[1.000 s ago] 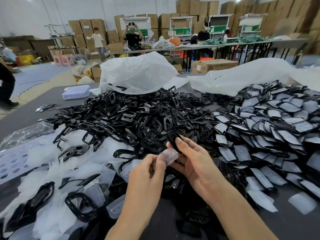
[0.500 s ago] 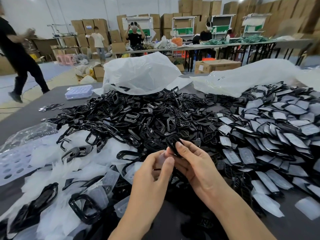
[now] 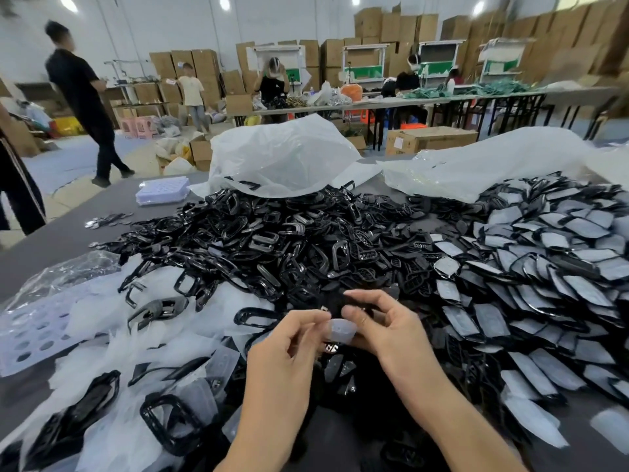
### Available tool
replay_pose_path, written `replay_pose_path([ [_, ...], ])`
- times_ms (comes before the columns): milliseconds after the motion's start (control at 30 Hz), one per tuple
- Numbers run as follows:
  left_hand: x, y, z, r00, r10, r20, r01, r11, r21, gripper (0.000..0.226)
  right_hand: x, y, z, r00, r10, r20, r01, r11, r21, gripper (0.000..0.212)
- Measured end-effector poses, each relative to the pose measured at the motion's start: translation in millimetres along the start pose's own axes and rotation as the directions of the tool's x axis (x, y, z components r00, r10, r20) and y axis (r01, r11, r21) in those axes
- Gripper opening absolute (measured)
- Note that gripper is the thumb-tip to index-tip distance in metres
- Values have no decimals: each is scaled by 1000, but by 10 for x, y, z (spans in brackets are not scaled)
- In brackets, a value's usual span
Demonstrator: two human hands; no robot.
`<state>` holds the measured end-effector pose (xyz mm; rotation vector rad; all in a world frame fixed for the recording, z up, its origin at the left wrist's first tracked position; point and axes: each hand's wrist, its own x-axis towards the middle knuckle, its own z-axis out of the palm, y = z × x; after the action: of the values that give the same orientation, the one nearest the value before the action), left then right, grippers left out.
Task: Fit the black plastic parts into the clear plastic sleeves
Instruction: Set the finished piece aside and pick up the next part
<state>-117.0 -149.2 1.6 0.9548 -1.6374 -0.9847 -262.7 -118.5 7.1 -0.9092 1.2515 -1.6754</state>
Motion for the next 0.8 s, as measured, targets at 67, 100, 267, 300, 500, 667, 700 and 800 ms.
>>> replay_pose_path([
  [67,7,-31,6,999,-11,-32,11,1000,4,20,-29,43,39,999,-6,46,10,998,-70,24],
  [100,11,-24,-1,998,7,-58,-6,1000,13,21,-43,47,62,997,-9,74,15,996,-82,20],
  [267,34,-7,-6,994,26,-104,-28,999,-16,17,-66,57,100,992,-32,121,37,999,-31,13],
  [300,43,2,-3,995,9,-99,-11,1000,-21,15,-54,64,99,991,-37,130,41,999,-32,14],
  [500,91,-48,-3,990,-82,-110,69,990,-123,17,-46,60,109,985,-42,166,32,997,64,23],
  [667,103,-52,-46,995,-101,-13,95,970,-222,8,-37,81,110,986,-37,163,34,999,20,20],
  [700,92,-55,-45,996,-92,-8,88,971,-222,8,-30,95,110,987,-46,152,47,999,-5,21],
  [800,60,-82,-51,997,-71,14,73,981,-181,17,-22,99,95,992,-52,114,54,998,-16,19],
])
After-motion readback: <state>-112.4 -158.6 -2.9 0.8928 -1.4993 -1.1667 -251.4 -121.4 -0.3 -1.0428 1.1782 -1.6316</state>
